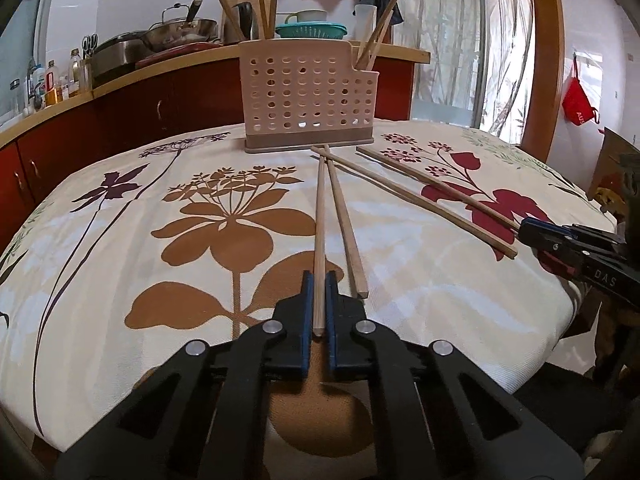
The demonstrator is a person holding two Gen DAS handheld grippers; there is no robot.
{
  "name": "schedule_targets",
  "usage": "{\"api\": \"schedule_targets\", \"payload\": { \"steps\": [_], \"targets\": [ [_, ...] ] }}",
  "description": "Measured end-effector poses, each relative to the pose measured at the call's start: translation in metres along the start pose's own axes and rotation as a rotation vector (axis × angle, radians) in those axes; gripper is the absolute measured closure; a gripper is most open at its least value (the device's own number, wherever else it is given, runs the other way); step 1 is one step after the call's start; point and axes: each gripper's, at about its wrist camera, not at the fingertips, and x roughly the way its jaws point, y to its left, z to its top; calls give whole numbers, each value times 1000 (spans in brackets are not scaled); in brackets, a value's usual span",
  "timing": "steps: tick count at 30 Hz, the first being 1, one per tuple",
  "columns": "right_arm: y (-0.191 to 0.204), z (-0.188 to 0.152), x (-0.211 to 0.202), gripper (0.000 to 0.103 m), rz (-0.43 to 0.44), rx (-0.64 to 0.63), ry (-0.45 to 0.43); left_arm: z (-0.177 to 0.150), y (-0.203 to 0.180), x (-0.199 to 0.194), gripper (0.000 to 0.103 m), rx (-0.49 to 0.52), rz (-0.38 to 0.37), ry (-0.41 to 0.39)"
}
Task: Organize utensils
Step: 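Close the right tool on another wooden chopstick, then lift the chopstick upright with the right tool over the holder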
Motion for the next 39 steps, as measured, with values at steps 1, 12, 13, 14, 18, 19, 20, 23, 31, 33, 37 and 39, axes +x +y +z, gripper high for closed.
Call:
{"api": "schedule_targets", "payload": {
  "steps": [1, 12, 13, 14, 18, 19, 20, 23, 31, 33, 37, 39],
  "targets": [
    [0, 0, -1, 96, -3, 1, -2, 0, 1, 0, 97, -3, -2, 2],
    [4, 30, -30, 96, -47, -22, -100, 21, 8, -34, 97, -6, 27, -89],
    [5, 34, -34, 96, -50, -27, -112, 24, 9, -38, 97, -7, 33, -100],
    [6, 39, -37, 96, -52, -28, -120, 28, 10, -43, 97, -7, 38, -110],
    [8, 54, -51, 96, -61, -24, -159, 43, 14, -61, 97, -14, 55, -160],
    [8, 59, -56, 96, -61, -20, -171, 48, 16, -68, 97, -15, 62, -179],
    [9, 62, -59, 96, -61, -19, -177, 52, 16, -71, 97, -16, 64, -189],
    [11, 73, -70, 96, -62, -18, -205, 64, 19, -86, 97, -27, 69, -226],
    [12, 100, -86, 96, -69, 1, -223, 95, 25, -118, 97, -40, 76, -288],
    [10, 107, -86, 96, -66, 15, -211, 103, 27, -120, 97, -43, 71, -287],
    [4, 120, -84, 96, -60, 40, -189, 113, 33, -122, 97, -43, 67, -291],
    [2, 126, -80, 96, -54, 48, -171, 118, 35, -120, 97, -37, 70, -294]
  ]
}}
